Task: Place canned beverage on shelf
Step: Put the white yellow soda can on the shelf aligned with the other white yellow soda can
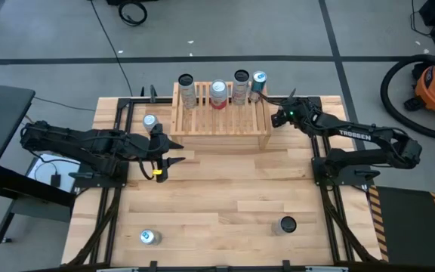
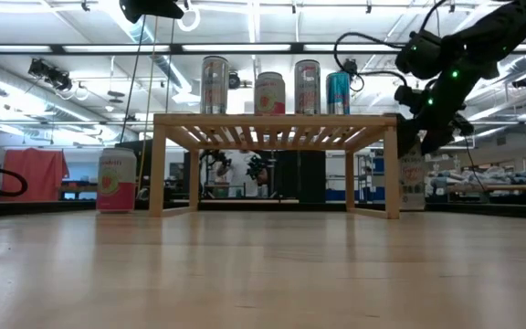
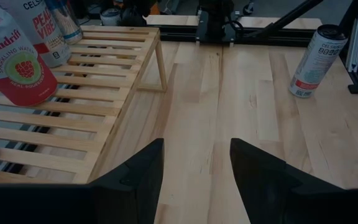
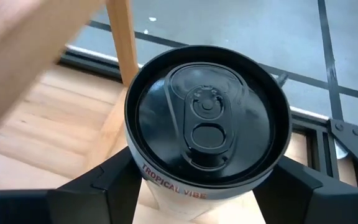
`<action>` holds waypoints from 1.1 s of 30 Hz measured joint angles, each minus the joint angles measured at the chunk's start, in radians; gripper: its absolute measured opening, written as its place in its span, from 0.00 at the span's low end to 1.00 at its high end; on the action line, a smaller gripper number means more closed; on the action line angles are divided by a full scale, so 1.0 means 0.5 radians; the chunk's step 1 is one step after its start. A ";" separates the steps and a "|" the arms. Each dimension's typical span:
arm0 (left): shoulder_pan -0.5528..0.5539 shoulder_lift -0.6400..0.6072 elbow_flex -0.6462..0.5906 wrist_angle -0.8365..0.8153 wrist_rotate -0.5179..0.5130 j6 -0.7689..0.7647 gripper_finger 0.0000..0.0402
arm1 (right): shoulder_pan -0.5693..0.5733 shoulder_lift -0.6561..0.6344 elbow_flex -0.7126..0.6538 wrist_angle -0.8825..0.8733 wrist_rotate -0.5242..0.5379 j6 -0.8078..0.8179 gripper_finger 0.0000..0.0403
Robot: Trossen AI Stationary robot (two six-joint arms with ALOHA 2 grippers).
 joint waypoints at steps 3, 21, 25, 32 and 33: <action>0.000 0.000 -0.001 0.000 0.000 -0.011 0.48 | 0.000 -0.044 0.060 -0.136 -0.002 -0.002 0.65; 0.000 0.000 0.000 0.001 -0.001 -0.053 0.48 | 0.154 -0.367 0.573 -0.957 -0.009 -0.010 0.64; 0.000 0.000 0.000 0.004 -0.001 -0.053 0.48 | 0.195 -0.367 0.745 -1.081 -0.013 -0.032 0.64; 0.006 0.000 -0.001 0.061 -0.001 -0.051 0.48 | 0.254 -0.367 1.024 -1.313 -0.012 -0.053 0.64; 0.006 0.000 -0.001 0.081 -0.001 -0.050 0.48 | 0.262 -0.367 1.053 -1.329 -0.007 -0.053 0.64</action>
